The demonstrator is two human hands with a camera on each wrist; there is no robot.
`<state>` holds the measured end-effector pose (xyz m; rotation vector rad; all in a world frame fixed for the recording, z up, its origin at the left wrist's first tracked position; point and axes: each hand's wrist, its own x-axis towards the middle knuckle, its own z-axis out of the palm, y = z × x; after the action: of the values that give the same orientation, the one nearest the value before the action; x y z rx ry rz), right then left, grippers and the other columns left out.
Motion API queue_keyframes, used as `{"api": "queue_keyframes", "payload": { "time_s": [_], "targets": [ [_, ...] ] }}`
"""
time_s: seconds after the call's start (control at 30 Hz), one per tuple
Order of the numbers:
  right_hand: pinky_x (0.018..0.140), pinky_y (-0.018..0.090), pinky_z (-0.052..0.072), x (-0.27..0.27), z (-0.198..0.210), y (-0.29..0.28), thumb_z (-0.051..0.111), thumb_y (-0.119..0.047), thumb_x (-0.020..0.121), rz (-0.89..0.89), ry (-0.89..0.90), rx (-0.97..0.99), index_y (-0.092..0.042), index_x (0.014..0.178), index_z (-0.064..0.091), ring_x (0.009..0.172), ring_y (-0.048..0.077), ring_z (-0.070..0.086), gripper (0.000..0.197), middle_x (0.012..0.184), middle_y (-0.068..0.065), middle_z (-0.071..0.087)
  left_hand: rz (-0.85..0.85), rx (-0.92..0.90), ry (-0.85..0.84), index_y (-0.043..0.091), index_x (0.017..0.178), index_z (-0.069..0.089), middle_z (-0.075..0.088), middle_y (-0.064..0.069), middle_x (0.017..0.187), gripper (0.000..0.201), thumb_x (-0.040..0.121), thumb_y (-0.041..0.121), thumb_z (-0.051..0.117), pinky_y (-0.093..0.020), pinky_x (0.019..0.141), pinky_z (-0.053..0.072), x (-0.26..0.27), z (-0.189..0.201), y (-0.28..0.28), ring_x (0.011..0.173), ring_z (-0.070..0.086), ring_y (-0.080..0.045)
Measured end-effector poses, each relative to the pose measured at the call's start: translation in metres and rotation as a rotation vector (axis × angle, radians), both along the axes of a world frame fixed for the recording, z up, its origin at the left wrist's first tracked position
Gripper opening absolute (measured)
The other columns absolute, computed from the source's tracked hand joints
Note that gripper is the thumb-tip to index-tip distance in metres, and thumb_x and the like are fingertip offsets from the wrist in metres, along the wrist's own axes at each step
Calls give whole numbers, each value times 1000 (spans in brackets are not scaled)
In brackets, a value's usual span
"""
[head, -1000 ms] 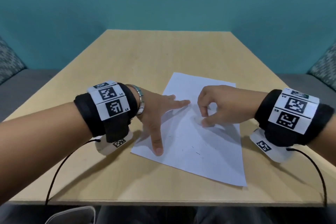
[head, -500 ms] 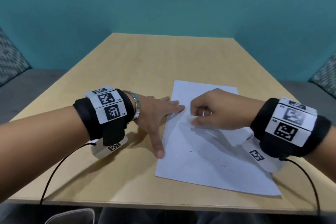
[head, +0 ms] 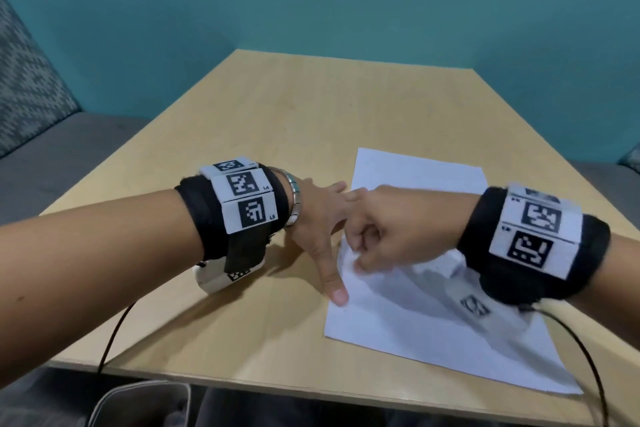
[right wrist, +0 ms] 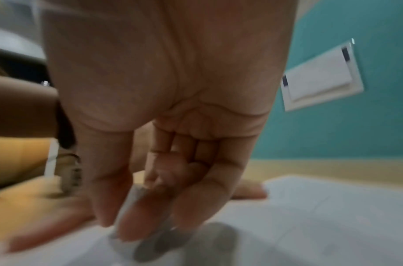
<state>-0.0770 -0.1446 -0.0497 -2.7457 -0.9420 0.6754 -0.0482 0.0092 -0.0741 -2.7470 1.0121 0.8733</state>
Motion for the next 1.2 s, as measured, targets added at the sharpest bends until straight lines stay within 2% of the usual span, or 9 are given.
{"api": "queue_keyframes", "payload": {
  "time_s": [0.1,0.23,0.4,0.7,0.87,0.97,1.07,1.1,1.2],
  "targets": [
    [59,31,47,16,1,-4,71,-19,81,-75,-179,6,-21,61,59,54,8,49,23,52,-8,51,9,27,-28,55,146,9,-8,32,156,125,42,85,73,-61,116,4,2,-1,0,145,-21,-7],
    [52,16,41,-9,-5,1,72,-19,84,29,0,56,-23,62,57,54,7,48,27,60,-5,59,19,26,-11,61,141,19,-15,24,159,115,43,84,74,-61,115,3,1,0,-1,145,-24,-12],
    [59,29,44,17,-4,-13,72,-20,83,-80,-186,65,-20,62,56,54,7,49,26,58,-4,60,25,45,-6,57,145,0,-10,35,154,127,46,81,76,-60,116,4,0,3,-2,146,-23,-11],
    [52,17,35,14,-3,-25,73,-22,85,-52,-154,57,-19,65,62,53,0,50,23,53,-8,53,57,44,7,55,145,-15,-24,28,155,144,35,86,74,-61,116,2,4,-1,0,144,-24,-8],
    [59,21,37,-9,-13,-24,67,-28,90,80,-196,129,-16,81,65,67,5,47,16,75,-10,55,57,42,6,56,147,-6,-24,24,157,138,39,84,75,-60,116,2,2,1,0,145,-24,-10],
    [69,30,43,5,-12,-34,57,-39,99,24,-362,-23,-28,91,59,80,12,53,13,88,-11,56,71,49,8,53,146,-17,-24,24,156,144,40,83,76,-59,117,2,1,2,-1,144,-24,-8],
    [54,30,34,-2,-11,-30,57,-27,96,72,-372,-7,-57,72,42,60,16,46,42,63,-6,48,74,53,2,48,147,-21,-24,24,156,148,42,82,76,-57,118,0,1,3,0,144,-24,-8],
    [51,26,30,-11,-12,-27,59,-23,93,127,-346,41,-35,67,50,54,14,42,31,56,-6,42,69,54,1,47,148,-20,-24,24,156,148,41,83,75,-57,118,0,2,2,0,144,-24,-8],
    [49,24,29,-16,-9,-20,61,-19,88,175,-255,40,-17,60,46,54,11,44,32,50,-5,36,64,50,7,48,149,-16,-24,25,156,147,39,83,75,-57,118,1,3,1,0,145,-23,-10]
  ]
}}
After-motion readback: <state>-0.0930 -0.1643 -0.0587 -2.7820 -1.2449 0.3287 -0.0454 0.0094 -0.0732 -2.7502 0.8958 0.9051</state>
